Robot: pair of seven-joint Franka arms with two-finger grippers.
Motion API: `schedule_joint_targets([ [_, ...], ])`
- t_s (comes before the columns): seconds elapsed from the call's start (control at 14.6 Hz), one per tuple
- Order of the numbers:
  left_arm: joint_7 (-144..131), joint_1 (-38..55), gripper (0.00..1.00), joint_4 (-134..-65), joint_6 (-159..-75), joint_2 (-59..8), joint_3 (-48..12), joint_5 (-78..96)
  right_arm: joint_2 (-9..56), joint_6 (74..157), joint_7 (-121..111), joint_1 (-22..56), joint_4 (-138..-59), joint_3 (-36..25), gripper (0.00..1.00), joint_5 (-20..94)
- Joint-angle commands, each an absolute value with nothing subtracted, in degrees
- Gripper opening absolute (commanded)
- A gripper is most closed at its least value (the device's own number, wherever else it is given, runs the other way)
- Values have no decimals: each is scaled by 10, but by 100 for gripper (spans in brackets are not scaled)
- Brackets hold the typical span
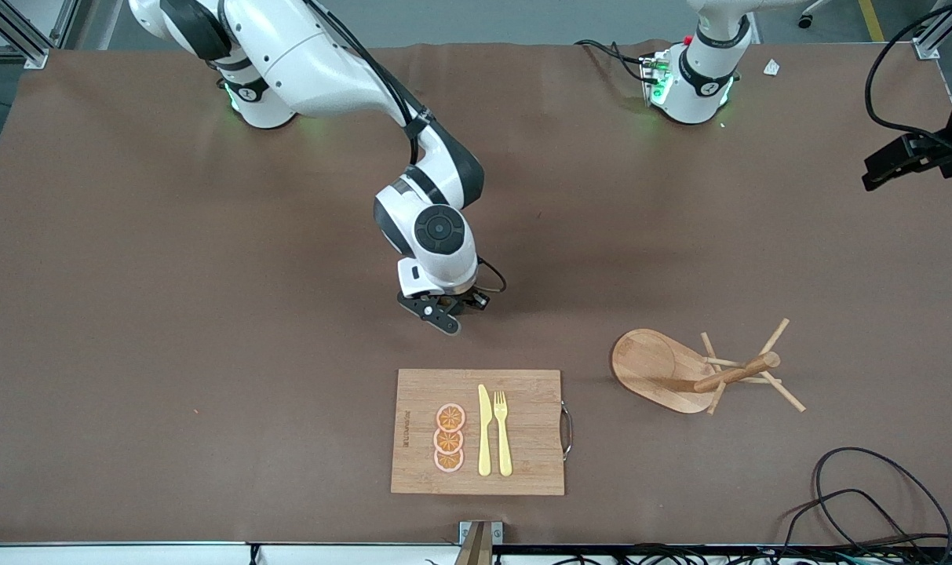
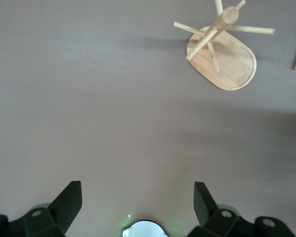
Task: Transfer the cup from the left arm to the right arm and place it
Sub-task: 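Carry the teal mug away from the board with the right gripper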
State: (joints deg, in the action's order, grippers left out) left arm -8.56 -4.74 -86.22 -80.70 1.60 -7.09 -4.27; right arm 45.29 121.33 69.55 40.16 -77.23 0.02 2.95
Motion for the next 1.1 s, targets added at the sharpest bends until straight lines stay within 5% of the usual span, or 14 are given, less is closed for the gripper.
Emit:
schedule_joint_targets([
  [0.0,-79,-23,100,-927,-842,73,-59,-33,404,1143,602,361,-780,6,1,29],
  [0.48,-78,39,100,-927,-850,69,-22,-1,323,1070,253,151,-802,5,1,25],
  [1.03,-65,-17,100,-904,-849,36,-60,-2,329,1315,7,-10,-969,6,1,29],
])
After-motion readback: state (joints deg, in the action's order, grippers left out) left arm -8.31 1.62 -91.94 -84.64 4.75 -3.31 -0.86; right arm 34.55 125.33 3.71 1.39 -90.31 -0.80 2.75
